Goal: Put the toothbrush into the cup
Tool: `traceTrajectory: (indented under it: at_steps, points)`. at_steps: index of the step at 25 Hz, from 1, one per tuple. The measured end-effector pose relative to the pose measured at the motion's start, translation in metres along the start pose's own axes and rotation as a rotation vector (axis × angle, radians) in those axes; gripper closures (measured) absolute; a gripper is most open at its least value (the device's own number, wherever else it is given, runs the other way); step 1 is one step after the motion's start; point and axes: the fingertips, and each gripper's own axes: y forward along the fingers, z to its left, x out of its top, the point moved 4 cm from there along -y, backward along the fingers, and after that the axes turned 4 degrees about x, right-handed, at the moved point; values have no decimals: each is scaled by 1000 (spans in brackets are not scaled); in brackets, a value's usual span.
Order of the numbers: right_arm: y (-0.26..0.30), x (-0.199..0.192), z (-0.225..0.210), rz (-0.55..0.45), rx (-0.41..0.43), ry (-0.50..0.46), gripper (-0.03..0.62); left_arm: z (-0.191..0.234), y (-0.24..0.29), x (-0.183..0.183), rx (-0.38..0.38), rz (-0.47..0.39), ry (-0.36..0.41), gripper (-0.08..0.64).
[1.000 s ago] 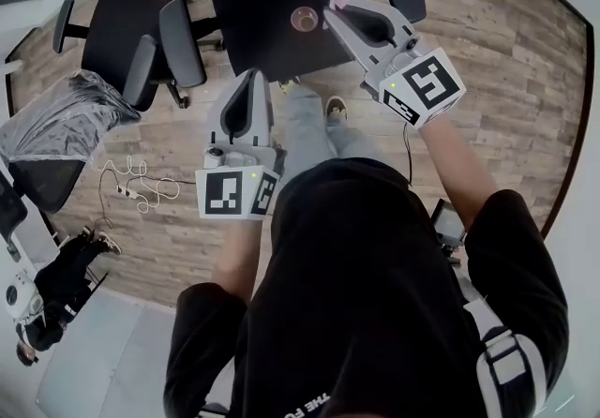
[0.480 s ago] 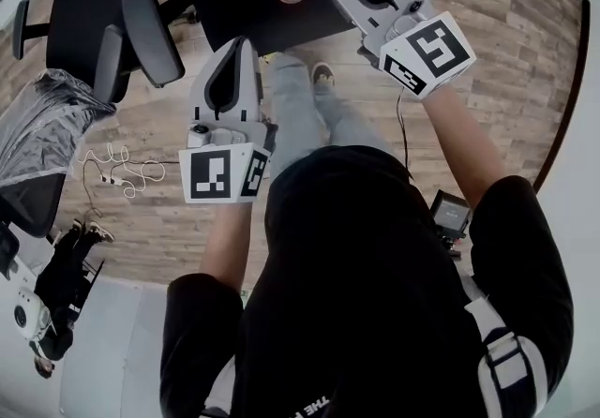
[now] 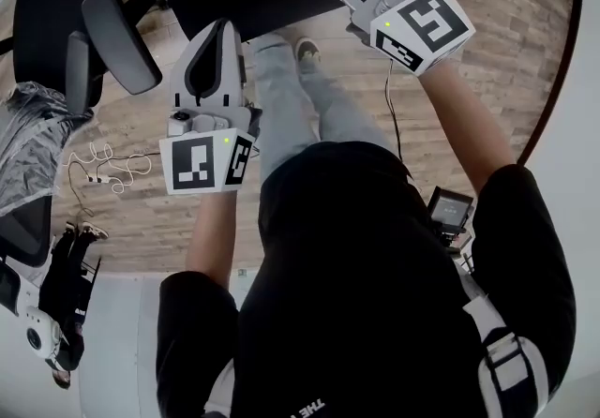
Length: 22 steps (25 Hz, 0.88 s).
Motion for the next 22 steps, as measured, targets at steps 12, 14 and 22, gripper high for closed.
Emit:
traceTrajectory:
  at_steps: [12, 14, 22]
  points:
    - [28, -50, -34, 67, -16, 61, 549, 36, 38, -41, 21, 68, -65, 537]
    - [32, -61, -41, 72, -30, 82, 549, 41, 42, -48, 19, 84, -69, 537]
    - [46, -92, -47, 87, -37, 118, 549, 50, 55, -65, 24, 114, -91, 537]
